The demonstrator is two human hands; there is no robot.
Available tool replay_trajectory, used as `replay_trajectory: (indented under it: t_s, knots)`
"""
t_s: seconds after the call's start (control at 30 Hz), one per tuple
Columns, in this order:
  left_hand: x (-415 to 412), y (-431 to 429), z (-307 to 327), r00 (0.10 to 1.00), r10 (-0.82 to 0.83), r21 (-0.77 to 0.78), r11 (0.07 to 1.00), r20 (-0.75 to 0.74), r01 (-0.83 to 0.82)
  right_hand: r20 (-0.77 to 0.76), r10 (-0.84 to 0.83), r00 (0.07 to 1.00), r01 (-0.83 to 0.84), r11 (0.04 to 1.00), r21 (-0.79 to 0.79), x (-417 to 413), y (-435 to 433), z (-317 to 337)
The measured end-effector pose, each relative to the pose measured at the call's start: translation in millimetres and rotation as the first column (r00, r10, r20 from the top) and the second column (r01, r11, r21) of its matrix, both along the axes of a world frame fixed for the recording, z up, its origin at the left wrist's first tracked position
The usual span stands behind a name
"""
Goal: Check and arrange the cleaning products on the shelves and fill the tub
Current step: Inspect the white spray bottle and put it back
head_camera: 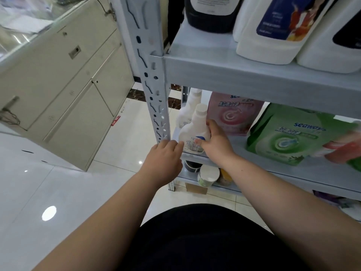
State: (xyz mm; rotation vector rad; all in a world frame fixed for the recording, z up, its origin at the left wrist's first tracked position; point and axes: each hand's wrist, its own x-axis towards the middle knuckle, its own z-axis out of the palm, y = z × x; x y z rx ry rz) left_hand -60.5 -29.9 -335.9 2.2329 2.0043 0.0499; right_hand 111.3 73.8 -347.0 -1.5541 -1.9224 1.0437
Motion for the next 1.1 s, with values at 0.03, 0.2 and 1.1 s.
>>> replay_trajectory:
  t_s: [0.03, 0.2, 1.1]
  knots:
    - [-2.3, -1.4, -0.4, 1.000, -0.005, 0.017, 1.000, -0.006, 0.005, 0.003, -0.002, 1.000, 0.002, 1.000, 0.000, -3.3, 0.4, 0.1]
    - [-12.2, -7.2, -0.8, 0.998, -0.045, 0.041, 0.998, -0.041, 0.047, 0.039, -0.003, 0.999, 0.002, 1.000, 0.013, -18.8, 2.0, 1.3]
    - [86.2, 58.0, 31.6, 0.942, -0.333, 0.340, 0.881, -0.048, 0.329, 0.673, 0.141, 0.726, -0.231, 0.972, 0.045, 103.1, -48.1, 33.8]
